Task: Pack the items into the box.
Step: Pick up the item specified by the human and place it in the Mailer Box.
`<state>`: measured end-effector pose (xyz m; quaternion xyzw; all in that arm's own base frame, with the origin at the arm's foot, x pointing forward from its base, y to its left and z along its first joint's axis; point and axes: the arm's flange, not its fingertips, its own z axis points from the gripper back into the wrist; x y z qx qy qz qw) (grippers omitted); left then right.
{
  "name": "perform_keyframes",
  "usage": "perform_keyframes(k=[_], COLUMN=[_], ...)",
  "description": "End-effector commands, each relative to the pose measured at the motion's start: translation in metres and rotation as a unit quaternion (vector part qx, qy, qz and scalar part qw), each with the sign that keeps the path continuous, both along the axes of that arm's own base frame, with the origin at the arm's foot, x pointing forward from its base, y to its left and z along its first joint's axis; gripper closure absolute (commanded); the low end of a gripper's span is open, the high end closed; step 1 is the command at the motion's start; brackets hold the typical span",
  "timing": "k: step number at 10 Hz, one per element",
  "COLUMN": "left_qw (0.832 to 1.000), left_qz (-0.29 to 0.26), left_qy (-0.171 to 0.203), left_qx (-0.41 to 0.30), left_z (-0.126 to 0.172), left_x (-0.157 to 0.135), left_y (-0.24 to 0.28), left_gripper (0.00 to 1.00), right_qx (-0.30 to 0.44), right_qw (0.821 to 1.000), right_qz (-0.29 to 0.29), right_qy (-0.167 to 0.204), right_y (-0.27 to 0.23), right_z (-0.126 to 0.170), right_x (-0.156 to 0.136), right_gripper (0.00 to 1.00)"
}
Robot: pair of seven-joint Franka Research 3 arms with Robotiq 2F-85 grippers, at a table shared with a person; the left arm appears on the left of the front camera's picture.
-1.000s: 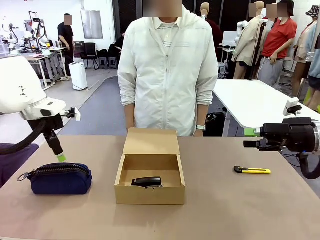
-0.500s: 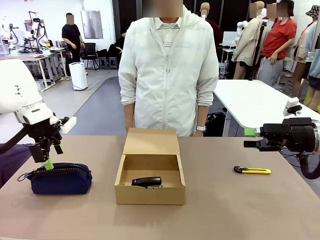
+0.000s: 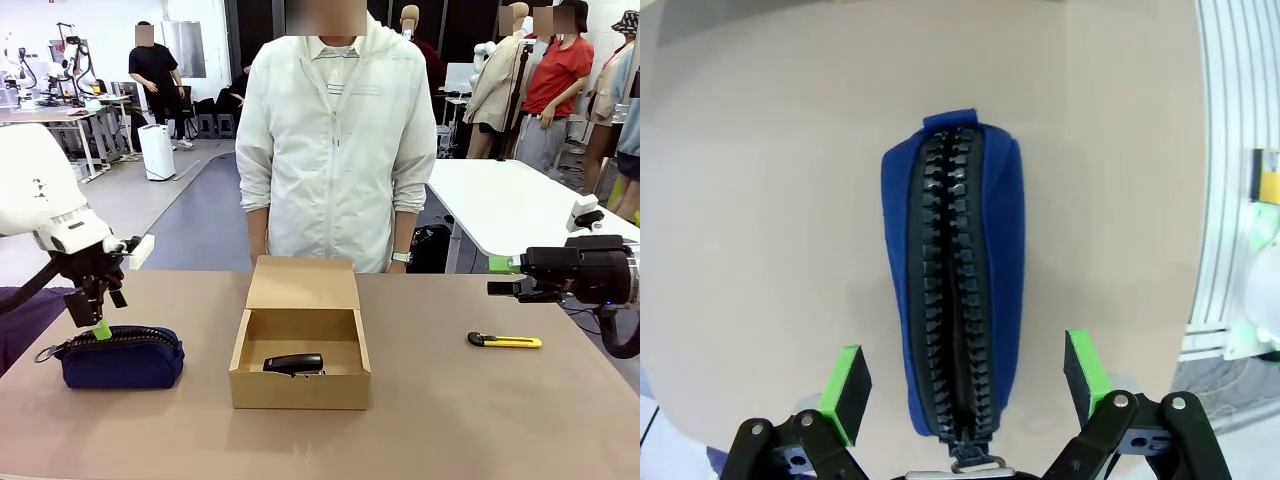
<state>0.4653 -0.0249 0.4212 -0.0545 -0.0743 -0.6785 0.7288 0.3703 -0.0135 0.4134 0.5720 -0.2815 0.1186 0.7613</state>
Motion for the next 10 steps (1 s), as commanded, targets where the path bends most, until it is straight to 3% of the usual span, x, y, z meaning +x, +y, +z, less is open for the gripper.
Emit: perform_keyframes(k=[1,2,4,8,9,10], left_qw=[1.000,0.999,0.999,0.998,0.999,0.999], left_qz=[-0.009,0.023,0.007,-0.021,-0.016,-0.017], left_qy=[0.003,-0.018,-0.036,-0.019,-0.011,0.003], left_qx=[0.015,0.029,0.030,0.053,0.050,0.047], left_z=[-0.027,-0.044,-0.073,-0.090,-0.090,-0.088], left_x=[0.003,0.009,0.015,0.022,0.023,0.023], left_y=[0.002,0.001,-0.003,-0.010,-0.010,-0.007], left_gripper=[0.00,0.00,0.00,0.00,0.28,0.88], right_qx=[0.004,0.004,0.004,0.004,0.004,0.004], right_qw=[1.000,1.000,1.000,1.000,1.000,1.000], right_qz=[-0.007,-0.007,-0.007,-0.007,-0.007,-0.007], right_qy=[-0.004,-0.004,-0.004,-0.004,-0.004,-0.004], right_y=[0.001,0.001,0.001,0.001,0.001,0.001], right_z=[0.002,0.002,0.002,0.002,0.002,0.002], right_x=[0.000,0.000,0.000,0.000,0.000,0.000], right_gripper=[0.00,0.00,0.00,0.00,0.00,0.00])
